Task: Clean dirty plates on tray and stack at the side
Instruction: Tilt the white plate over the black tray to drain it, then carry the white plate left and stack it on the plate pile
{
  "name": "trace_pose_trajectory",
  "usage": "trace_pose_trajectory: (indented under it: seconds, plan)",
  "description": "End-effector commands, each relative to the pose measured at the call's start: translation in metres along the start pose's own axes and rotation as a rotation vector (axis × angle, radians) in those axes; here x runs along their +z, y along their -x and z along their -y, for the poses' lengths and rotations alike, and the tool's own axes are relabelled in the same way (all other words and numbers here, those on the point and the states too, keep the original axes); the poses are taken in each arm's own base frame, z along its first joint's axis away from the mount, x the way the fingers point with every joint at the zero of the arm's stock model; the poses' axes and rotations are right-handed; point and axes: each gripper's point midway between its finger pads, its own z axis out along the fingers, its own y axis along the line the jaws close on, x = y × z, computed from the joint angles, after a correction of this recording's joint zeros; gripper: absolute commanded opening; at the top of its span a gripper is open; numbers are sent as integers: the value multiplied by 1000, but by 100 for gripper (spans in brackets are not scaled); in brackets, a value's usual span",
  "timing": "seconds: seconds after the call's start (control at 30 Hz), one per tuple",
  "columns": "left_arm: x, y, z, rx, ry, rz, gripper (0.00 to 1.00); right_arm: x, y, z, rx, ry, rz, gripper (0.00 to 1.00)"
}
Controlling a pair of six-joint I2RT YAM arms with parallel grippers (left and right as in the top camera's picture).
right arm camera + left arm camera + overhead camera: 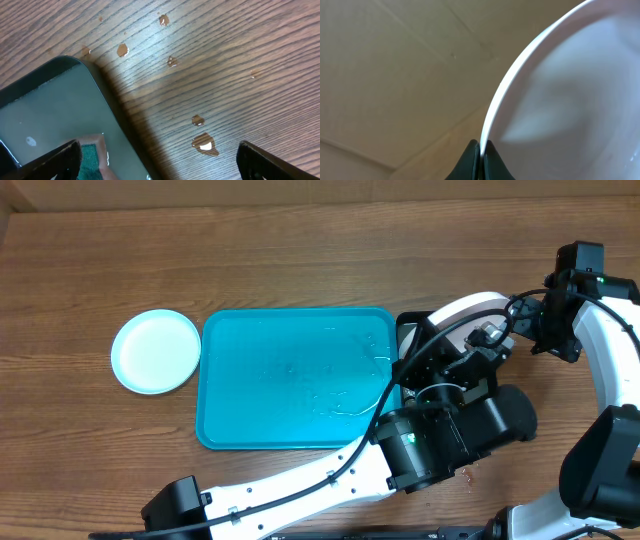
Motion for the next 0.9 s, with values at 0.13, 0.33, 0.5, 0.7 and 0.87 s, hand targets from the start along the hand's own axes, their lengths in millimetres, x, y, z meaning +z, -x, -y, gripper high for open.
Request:
trace_pose_trajectory:
  seconds: [0.13,0.33,0.5,0.7,0.87]
  plan:
    - [19,-34,17,-174,-160,-137,4,-5,6,0,10,3,24,100]
    - [50,-98,48,-396,-410,-454,4,-5,6,0,10,3,24,100]
    - [77,-126,53,-601,-707,-669,4,-5,6,0,10,3,24,100]
    - [114,-155,4,-914,-979,-805,4,-5,6,0,10,3,24,100]
    - [138,-219,-58,-1104,-902,-941,4,-5,6,0,10,3,24,100]
